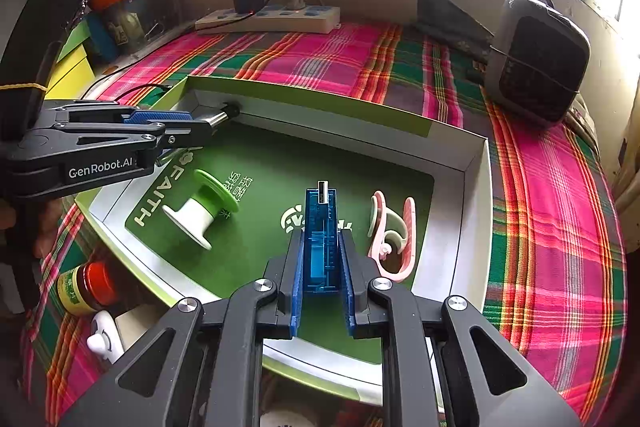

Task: Organize rigid objects
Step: 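Open the left gripper over the tray while the right gripper releases the blue lighter, then withdraw both open grippers from the tray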

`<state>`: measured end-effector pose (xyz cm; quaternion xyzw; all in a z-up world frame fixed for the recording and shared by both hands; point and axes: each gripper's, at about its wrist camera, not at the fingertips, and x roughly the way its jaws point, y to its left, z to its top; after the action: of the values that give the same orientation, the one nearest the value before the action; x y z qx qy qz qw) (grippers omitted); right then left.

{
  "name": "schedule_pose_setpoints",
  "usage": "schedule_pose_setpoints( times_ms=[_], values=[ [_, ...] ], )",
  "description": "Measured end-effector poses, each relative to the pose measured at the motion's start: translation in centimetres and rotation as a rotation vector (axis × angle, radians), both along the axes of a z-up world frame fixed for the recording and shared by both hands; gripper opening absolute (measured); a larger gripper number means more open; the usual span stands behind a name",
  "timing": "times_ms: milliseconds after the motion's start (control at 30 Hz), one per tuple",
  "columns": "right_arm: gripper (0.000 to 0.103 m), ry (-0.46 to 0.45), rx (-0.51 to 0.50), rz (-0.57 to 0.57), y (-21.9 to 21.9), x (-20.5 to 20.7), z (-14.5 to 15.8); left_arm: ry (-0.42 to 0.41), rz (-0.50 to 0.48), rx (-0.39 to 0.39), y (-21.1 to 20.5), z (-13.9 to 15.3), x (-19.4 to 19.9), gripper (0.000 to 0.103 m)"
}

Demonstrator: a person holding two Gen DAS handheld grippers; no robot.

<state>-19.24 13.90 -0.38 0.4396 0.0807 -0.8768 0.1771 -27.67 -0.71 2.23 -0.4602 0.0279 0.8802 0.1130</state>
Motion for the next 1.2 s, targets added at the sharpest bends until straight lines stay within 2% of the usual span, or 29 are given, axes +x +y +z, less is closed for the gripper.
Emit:
schedule_pose_setpoints(
  times_ms=[367,600,833,1200],
  values=[
    [0.017,-0.005,-0.024,-0.012,0.2,-0.2,0.0,-0.011,-0.009,0.004,0.3,-0.2,0.0,0.023],
    [0.021,0.004,-0.038,-0.022,0.4,0.0,0.3,-0.008,-0.012,0.005,0.3,-0.2,0.2,0.026],
    [0.037,0.045,-0.029,-0.034,0.5,0.7,1.1,0.020,-0.004,-0.006,0.2,0.3,1.3,0.031],
    [0.037,0.090,-0.072,-0.067,1.5,2.9,2.9,0.089,0.054,0.014,-1.8,2.5,5.1,0.031]
  ],
)
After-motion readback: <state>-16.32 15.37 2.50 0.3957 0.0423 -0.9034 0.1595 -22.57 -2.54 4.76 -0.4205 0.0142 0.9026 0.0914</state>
